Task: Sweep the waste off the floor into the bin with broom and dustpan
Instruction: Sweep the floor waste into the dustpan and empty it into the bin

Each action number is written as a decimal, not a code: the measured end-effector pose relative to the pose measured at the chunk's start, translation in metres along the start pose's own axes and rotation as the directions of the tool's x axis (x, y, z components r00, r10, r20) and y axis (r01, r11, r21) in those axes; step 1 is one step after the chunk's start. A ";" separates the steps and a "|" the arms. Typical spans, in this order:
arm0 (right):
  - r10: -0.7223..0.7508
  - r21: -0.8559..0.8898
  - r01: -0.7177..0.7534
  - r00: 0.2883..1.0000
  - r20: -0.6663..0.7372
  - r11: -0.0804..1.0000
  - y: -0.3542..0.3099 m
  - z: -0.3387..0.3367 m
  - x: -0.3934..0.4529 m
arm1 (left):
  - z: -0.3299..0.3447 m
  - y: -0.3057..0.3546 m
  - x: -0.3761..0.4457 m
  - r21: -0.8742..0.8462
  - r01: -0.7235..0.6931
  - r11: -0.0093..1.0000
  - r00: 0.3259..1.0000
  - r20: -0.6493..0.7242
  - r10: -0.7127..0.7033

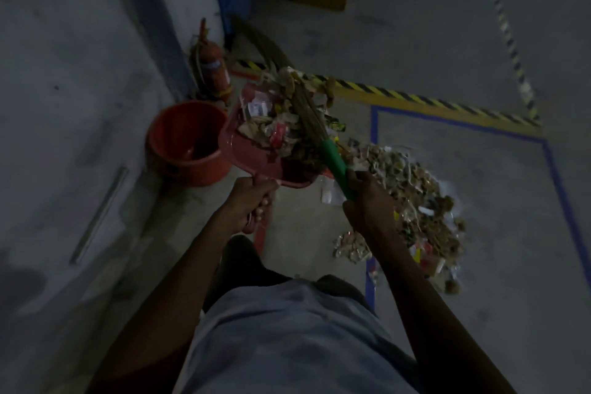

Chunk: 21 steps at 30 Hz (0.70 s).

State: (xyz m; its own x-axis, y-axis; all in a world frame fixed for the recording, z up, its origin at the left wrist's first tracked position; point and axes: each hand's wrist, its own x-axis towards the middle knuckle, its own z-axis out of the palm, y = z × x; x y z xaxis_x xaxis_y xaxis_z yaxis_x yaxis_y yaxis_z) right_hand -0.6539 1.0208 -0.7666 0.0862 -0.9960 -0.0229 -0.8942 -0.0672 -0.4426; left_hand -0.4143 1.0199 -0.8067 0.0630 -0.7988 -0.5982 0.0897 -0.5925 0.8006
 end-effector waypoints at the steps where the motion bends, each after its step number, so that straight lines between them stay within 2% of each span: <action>1: -0.013 0.035 0.013 1.000 0.004 0.999 -0.008 0.001 0.005 | -0.007 0.002 -0.004 -0.027 0.007 1.000 0.999 -0.034 -0.008; 7: -0.142 0.088 0.134 0.986 0.087 0.987 -0.062 0.033 0.041 | -0.063 0.007 -0.004 -0.148 0.015 0.989 0.986 -0.163 -0.039; 12: -0.227 0.127 0.208 0.961 0.157 0.970 -0.125 0.086 0.085 | -0.131 0.000 0.029 -0.223 0.012 0.975 0.959 -0.273 -0.074; 16: -0.213 0.066 0.204 0.947 0.241 0.977 -0.167 0.129 0.125 | -0.187 0.005 0.064 -0.269 0.048 0.962 0.950 -0.285 -0.127; 21: -0.149 0.028 0.147 0.942 0.301 0.989 -0.208 0.176 0.180 | -0.244 0.020 0.127 -0.231 0.104 0.967 0.951 -0.261 -0.165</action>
State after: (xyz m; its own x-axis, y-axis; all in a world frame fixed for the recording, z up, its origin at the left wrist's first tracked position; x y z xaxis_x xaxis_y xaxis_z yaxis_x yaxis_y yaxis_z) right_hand -0.3746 0.8663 -0.8364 0.3468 -0.9104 -0.2258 -0.8589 -0.2115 -0.4664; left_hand -0.1620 0.9319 -0.8756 0.3042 -0.6351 -0.7100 0.3234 -0.6322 0.7041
